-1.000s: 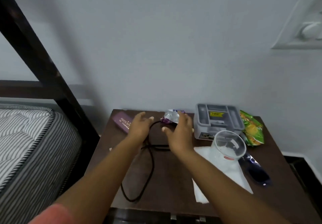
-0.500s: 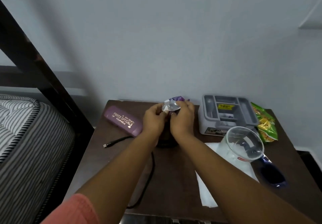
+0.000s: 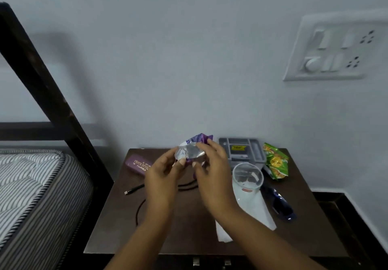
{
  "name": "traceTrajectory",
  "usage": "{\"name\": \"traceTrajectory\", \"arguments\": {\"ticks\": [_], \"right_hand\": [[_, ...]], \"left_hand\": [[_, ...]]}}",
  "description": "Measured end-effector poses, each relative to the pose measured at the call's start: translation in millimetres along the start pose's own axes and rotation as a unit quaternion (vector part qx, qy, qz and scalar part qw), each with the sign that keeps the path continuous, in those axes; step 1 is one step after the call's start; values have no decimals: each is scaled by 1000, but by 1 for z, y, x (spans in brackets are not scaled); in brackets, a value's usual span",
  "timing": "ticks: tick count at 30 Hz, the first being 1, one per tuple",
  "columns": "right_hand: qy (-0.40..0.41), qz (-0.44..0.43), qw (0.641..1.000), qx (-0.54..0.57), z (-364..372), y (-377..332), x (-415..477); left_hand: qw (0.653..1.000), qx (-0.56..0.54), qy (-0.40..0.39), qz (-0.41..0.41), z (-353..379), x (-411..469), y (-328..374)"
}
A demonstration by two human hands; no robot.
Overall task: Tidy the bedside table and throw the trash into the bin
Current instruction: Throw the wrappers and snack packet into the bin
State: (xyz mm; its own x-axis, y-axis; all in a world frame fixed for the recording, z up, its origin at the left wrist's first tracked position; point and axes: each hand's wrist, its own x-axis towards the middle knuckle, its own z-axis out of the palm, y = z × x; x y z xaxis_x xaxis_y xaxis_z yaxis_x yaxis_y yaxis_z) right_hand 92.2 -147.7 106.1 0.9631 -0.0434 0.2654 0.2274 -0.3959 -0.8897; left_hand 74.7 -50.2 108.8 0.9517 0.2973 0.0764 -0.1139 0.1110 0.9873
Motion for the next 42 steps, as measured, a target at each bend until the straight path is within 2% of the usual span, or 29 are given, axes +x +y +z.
{"name": "traceTrajectory", "arguments": {"ticks": [4, 10, 13, 16, 21, 25, 27, 29, 32, 35, 37, 38, 39, 40, 42], "right_hand": [[1, -15, 1000, 17, -51, -3, -40], [12, 15, 1000, -12, -142, 18, -100], [28, 37, 999, -6, -190, 31, -134], [66, 66, 996, -4, -235, 53, -167], [127, 142, 980, -59, -298, 96, -234], [204, 213, 954, -64, -332, 124, -291], [219, 234, 940, -117, -344, 148, -318], [237, 287, 907, -195, -350, 179, -344], [289, 299, 891, -184, -348, 216, -374], [249, 329, 894, -175, -349, 226, -380], [252, 346, 883, -193, -349, 241, -389], [236, 332, 884, -230, -348, 232, -386], [221, 311, 885, -268, -347, 220, -379], [214, 294, 891, -270, -346, 201, -365], [196, 300, 911, -205, -337, 173, -333]], "left_hand": [[999, -44, -22, -14, 21, -49, 12], [992, -74, -52, -93, 75, -124, 6], [983, -71, -94, -141, 109, -162, -4], [969, -68, -142, -190, 144, -200, -14], [955, -37, -201, -215, 201, -265, -44], [933, 42, -279, -225, 235, -313, -76], [915, 96, -318, -231, 248, -334, -90], [884, 179, -374, -215, 256, -346, -101], [815, 226, -482, -229, 259, -358, -118], [752, 306, -506, -289, 255, -359, -125], [724, 353, -516, -293, 253, -349, -122], [731, 347, -507, -297, 253, -339, -122], [754, 323, -490, -296, 253, -327, -116], [782, 295, -469, -285, 252, -314, -116], [842, 245, -419, -237, 249, -279, -106]]}}
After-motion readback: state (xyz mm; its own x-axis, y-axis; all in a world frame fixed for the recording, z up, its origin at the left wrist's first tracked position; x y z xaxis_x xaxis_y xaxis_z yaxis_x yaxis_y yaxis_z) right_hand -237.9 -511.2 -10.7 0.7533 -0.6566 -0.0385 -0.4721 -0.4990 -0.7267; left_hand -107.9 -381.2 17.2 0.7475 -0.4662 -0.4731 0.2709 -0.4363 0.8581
